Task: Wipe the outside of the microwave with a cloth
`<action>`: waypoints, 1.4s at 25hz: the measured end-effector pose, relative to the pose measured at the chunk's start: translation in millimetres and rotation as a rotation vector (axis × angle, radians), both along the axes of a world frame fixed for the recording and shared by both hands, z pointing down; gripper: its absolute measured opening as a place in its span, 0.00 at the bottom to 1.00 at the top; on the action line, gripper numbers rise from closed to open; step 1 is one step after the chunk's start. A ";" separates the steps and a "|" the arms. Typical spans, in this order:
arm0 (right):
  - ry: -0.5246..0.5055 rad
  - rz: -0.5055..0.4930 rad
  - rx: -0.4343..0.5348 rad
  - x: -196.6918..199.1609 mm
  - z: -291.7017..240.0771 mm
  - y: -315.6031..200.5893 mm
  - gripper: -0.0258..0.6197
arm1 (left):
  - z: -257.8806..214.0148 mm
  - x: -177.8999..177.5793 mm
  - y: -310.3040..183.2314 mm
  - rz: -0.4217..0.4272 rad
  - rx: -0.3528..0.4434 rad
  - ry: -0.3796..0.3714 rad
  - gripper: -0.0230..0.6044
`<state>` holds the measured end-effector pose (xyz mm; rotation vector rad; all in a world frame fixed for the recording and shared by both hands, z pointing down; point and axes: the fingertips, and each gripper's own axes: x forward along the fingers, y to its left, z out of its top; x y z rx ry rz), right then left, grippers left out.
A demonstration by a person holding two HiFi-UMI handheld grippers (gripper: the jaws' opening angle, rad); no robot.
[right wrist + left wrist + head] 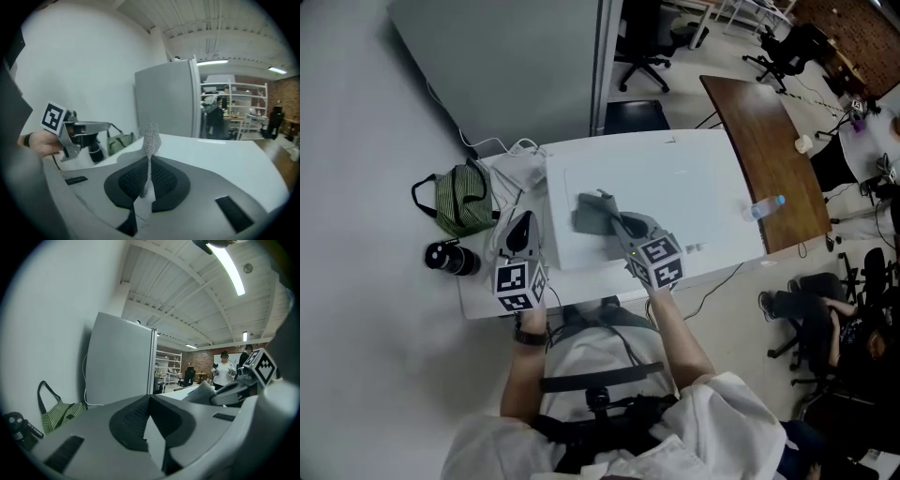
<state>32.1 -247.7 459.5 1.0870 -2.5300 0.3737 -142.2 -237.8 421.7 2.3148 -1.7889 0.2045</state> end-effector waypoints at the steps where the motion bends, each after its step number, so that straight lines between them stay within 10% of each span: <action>1: 0.019 0.066 0.004 35.6 3.5 -8.3 0.07 | -0.2 8.2 -2.5 0.010 0.001 -0.002 0.08; 8: 0.109 0.587 0.039 300.5 8.5 -21.0 0.07 | -2.7 73.4 -13.6 0.056 -0.010 -0.018 0.08; 12: 0.150 0.703 0.103 356.8 4.6 -11.7 0.07 | 1.9 96.8 -15.5 0.035 -0.029 -0.029 0.08; 19: 0.055 0.242 0.121 172.2 5.9 3.5 0.07 | 5.7 103.3 16.2 -0.056 -0.045 -0.063 0.08; 27: -0.149 -0.315 0.035 -81.3 -15.7 134.5 0.07 | -6.3 48.2 89.3 -0.125 -0.027 -0.043 0.08; 31: -0.103 -0.249 0.055 -90.4 -8.4 140.2 0.07 | 0.0 31.5 123.5 -0.114 -0.017 -0.005 0.08; 35: -0.009 0.015 0.084 -0.7 6.1 101.9 0.07 | 26.1 43.8 140.4 -0.055 -0.059 0.013 0.08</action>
